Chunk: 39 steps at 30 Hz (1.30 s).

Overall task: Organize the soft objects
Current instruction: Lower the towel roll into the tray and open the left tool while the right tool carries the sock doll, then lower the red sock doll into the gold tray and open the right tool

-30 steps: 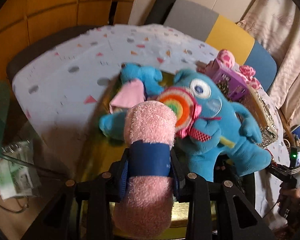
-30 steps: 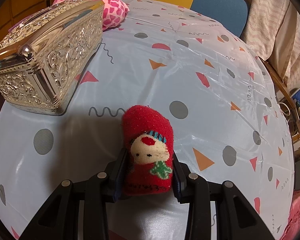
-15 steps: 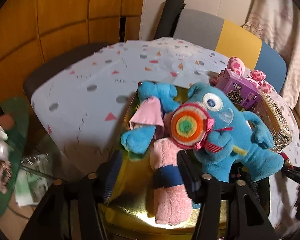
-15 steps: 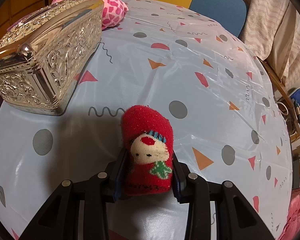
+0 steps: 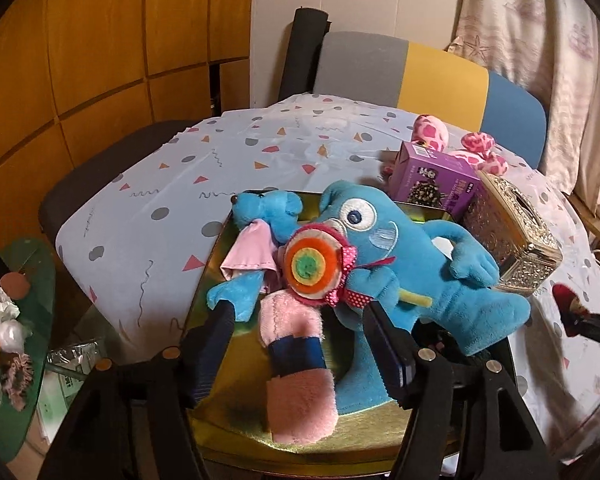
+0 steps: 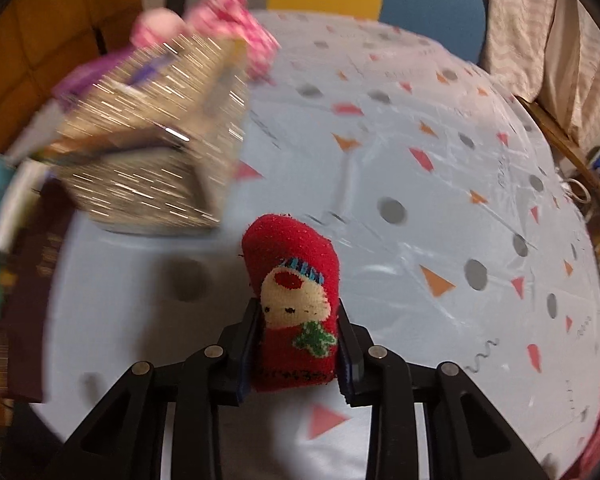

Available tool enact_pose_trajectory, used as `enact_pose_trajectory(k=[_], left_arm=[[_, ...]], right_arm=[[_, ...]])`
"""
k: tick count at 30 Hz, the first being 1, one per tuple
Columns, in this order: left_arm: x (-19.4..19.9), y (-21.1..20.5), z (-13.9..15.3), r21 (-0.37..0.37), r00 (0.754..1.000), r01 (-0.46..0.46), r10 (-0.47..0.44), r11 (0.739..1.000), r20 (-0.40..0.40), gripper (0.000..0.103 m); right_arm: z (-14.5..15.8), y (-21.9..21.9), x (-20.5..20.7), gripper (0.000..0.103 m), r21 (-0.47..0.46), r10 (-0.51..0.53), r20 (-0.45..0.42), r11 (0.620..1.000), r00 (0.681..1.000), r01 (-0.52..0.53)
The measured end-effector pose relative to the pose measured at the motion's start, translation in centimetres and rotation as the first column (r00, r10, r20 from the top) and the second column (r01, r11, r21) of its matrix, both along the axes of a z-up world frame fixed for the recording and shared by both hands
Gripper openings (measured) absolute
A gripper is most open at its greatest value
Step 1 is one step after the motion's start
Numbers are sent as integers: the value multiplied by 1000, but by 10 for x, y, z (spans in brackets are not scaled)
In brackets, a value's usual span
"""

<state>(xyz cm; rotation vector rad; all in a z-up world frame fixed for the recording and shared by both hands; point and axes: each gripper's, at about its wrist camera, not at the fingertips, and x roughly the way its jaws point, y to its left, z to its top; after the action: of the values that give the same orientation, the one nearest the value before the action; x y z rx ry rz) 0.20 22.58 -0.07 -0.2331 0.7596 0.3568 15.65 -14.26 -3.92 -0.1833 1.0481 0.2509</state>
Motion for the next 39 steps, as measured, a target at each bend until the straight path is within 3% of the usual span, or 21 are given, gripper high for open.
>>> enact_pose_trajectory(k=[7,14,24,29,33,39], left_arm=[[-1,-6,-2,-4,1000,10,-10,1000,-3,67],[-4,0,-3,-1,1000,-11,11,1000,-3,71],[-14,24,-2,-17,997,-77,77,997,9,71],[-21,43,-5,-31,991,-129,130,991,10,71],[-22,45,-9,-37,991,-132,132,991,4,71],[-19,44,-13,-42,992,-123,123,992,-1,71]], right_arm=[[49,55,-41,32,122,193,123,970,973,-208],[73,137,-84,32,180,431,200,867,880,-466],[50,221,-113,32,195,630,154,736,761,-649],[23,253,-120,32,167,708,77,685,702,-709],[-8,266,-113,38,134,707,-24,703,707,-699],[-4,257,-114,50,146,695,-15,713,719,-686]])
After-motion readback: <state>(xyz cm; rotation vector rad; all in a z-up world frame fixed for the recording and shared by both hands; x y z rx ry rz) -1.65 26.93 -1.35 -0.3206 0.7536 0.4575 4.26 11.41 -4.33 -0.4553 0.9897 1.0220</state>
